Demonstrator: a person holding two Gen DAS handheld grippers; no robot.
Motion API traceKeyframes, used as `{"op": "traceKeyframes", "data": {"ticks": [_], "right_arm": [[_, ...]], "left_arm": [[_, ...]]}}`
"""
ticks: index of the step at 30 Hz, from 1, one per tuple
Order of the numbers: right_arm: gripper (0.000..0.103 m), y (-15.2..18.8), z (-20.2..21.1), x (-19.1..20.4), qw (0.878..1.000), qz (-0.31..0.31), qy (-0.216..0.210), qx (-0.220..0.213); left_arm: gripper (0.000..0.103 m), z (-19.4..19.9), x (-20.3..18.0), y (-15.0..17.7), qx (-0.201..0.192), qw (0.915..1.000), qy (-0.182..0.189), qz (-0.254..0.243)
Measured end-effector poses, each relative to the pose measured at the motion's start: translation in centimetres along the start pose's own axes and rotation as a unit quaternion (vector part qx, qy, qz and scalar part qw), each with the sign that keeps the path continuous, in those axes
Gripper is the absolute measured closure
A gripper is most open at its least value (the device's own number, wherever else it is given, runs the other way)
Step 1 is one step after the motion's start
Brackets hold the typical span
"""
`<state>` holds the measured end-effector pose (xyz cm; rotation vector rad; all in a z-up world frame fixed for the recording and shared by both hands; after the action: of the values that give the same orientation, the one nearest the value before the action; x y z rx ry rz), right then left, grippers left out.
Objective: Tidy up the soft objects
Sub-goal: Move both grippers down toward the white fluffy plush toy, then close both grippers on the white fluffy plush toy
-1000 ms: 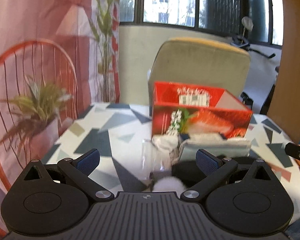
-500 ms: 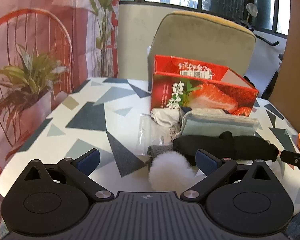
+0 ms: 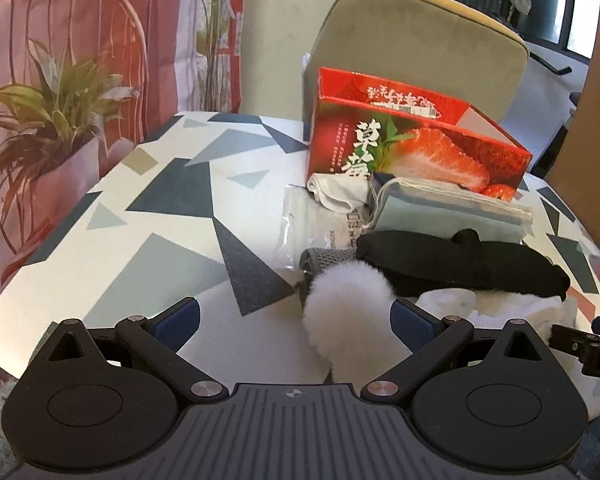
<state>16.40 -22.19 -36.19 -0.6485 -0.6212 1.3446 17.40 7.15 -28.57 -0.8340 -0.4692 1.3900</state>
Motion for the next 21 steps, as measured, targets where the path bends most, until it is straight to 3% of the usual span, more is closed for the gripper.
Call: {"op": "traceKeyframes", "data": {"ticks": [4,9,21], "right_arm": [[0.003,0.2,-0.4,0.1,1.0,-0.001,-0.012,0.009],[0.003,0.5,-0.7,0.1,1.0,0.012,0.002,0.02],[0.009,3.3,-3.4,2.7,0.991,0.09,0.009,0.095]], "left_arm": [[0.006,-0.2,-0.6,0.2,0.006,0.9998,0.014,-0.009],[0.006,-0.4,-0.3,0.5,0.014,0.9998,0.012,-0.004],[0.006,-0.8,-0.2,0.9,0.028,0.9996,0.011,-0.004]]}}
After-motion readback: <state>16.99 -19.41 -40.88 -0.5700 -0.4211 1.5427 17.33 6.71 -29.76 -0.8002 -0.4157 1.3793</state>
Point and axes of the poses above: each gripper's, at about its wrist camera, not at the fingertips, and z roughly against the way its jaws point, x to its left, y to its underside, the point moved 8 cm from there along -z, roughly the way its jaws point, and after that the axes turned 10 degrees about y, right-handed, at the moved point
